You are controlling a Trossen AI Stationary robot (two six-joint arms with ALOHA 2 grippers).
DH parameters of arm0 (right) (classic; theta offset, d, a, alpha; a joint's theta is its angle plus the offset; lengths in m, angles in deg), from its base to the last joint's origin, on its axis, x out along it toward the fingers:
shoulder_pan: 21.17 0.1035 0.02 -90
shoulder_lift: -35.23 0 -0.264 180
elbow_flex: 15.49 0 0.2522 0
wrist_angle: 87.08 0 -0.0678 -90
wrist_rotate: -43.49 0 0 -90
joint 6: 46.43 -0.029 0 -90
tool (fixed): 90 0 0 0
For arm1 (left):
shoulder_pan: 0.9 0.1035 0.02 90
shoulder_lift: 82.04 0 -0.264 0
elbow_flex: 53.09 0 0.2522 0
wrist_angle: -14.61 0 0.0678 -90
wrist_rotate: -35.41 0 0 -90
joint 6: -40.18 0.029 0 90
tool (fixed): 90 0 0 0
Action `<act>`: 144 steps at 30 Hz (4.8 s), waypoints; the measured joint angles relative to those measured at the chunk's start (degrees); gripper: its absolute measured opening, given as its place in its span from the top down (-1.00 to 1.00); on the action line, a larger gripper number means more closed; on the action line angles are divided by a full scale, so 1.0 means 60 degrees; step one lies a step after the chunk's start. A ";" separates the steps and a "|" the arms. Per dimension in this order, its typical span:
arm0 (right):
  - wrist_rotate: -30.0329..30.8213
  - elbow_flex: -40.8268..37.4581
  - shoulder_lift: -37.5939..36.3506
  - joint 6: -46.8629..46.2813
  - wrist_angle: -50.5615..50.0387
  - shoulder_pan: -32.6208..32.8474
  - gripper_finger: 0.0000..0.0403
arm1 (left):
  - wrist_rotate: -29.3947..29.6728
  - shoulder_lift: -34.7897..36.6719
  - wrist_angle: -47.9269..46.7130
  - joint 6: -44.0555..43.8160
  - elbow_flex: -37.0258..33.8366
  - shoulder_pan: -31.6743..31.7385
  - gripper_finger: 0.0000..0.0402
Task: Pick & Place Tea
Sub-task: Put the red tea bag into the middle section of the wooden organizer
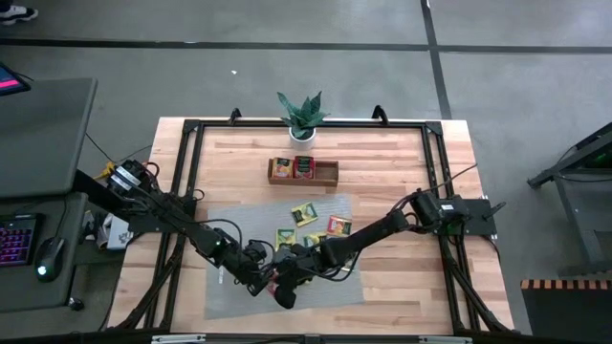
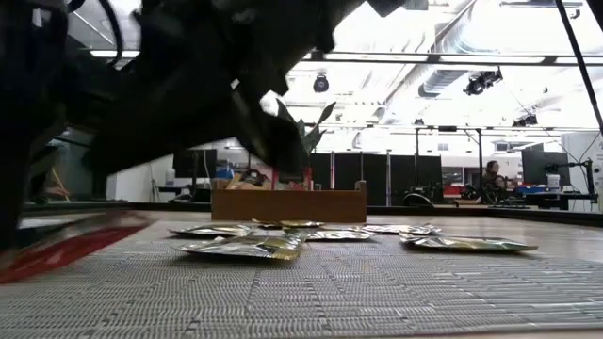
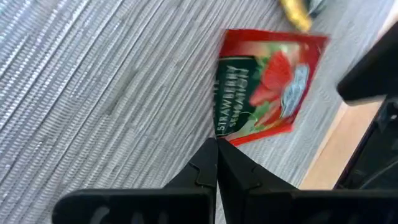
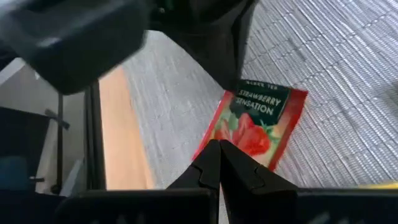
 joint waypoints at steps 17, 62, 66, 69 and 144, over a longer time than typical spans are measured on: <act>-0.0004 0.0025 -0.2266 0.0816 -0.2438 -0.0090 1.00 | 0.1165 0.2369 -0.1671 0.1417 0.0015 -0.0004 1.00; -0.1487 0.0022 -0.2599 0.3729 -0.1784 -0.1497 0.21 | 0.1800 0.2672 -0.5765 0.6082 0.2987 0.0809 1.00; -0.1288 0.0022 -0.2596 0.3799 -0.1913 -0.1497 0.32 | 0.1800 0.2672 -0.5762 0.6082 0.2987 0.0809 1.00; -0.1155 0.0022 -0.2592 0.3798 -0.1973 -0.1497 0.43 | 0.1804 0.2672 -0.5760 0.6082 0.2987 0.0809 1.00; -0.0986 -0.1093 -0.4807 0.7483 -0.3222 -0.5737 1.00 | 0.6887 0.5918 -0.8558 0.1659 0.1446 0.0798 -0.06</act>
